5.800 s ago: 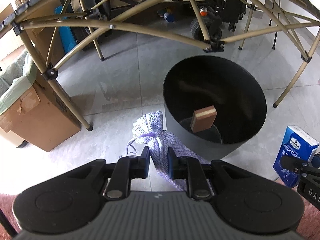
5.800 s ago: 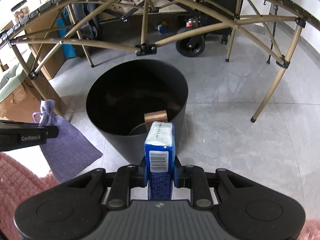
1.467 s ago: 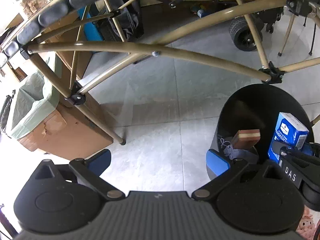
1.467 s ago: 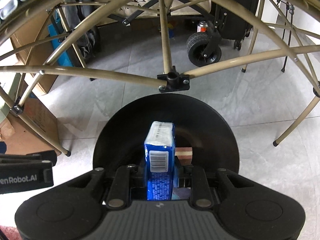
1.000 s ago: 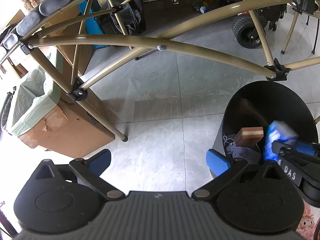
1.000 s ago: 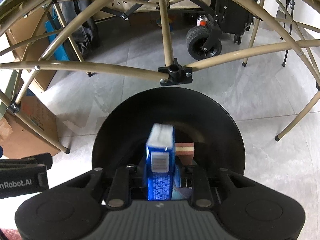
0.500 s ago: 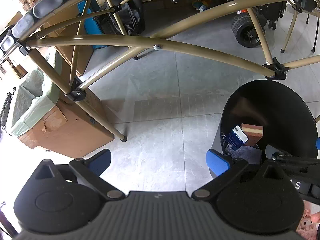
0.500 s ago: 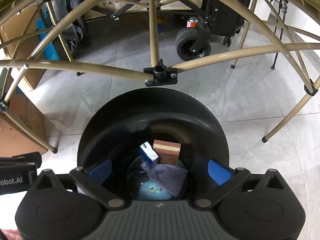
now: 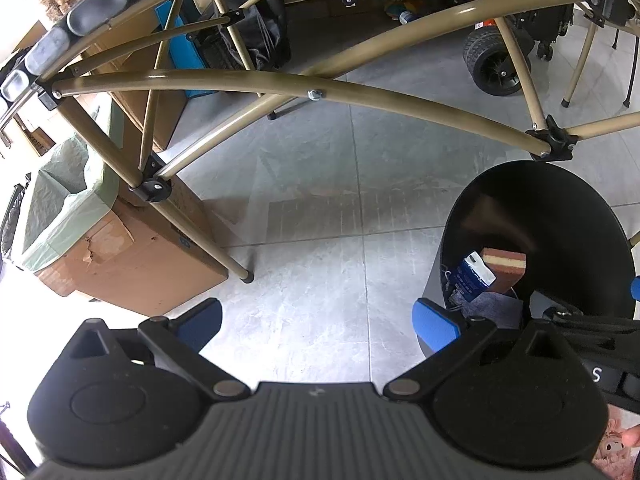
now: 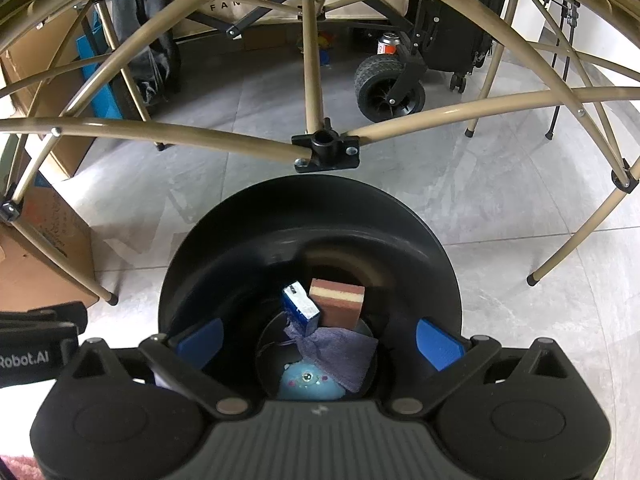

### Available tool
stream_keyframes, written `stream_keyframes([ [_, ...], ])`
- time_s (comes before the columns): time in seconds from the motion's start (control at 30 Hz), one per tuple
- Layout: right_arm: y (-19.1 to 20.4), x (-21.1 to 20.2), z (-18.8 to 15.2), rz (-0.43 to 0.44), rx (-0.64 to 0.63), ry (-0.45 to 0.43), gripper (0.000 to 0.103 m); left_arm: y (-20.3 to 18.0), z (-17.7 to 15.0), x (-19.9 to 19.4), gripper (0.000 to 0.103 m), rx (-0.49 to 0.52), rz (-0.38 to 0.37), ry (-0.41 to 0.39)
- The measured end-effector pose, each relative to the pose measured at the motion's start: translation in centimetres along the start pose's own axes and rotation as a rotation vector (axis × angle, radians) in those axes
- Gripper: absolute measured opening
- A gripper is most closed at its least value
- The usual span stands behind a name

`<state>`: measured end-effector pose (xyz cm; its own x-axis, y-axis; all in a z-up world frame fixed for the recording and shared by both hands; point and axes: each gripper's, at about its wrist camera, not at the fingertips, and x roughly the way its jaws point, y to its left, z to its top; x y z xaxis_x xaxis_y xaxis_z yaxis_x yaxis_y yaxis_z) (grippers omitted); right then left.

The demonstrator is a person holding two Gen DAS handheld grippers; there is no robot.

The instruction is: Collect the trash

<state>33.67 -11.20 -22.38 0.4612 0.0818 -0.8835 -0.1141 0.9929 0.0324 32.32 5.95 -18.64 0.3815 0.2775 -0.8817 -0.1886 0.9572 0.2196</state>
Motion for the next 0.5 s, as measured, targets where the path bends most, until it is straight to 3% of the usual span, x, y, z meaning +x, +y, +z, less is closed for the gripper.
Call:
stream_keyframes([
  [0.3,-1.5,-2.6,0.2,0.015,0.013,-0.046,0.103,0.1,0.0,-1.7,0.103,-0.017,-0.043,-0.029],
  [0.5,-2.7,-6.0,0.1,0.038,0.003,-0.106,0.103,0.1,-0.1,-4.5,0.103,-0.029,-0.097,-0.094],
])
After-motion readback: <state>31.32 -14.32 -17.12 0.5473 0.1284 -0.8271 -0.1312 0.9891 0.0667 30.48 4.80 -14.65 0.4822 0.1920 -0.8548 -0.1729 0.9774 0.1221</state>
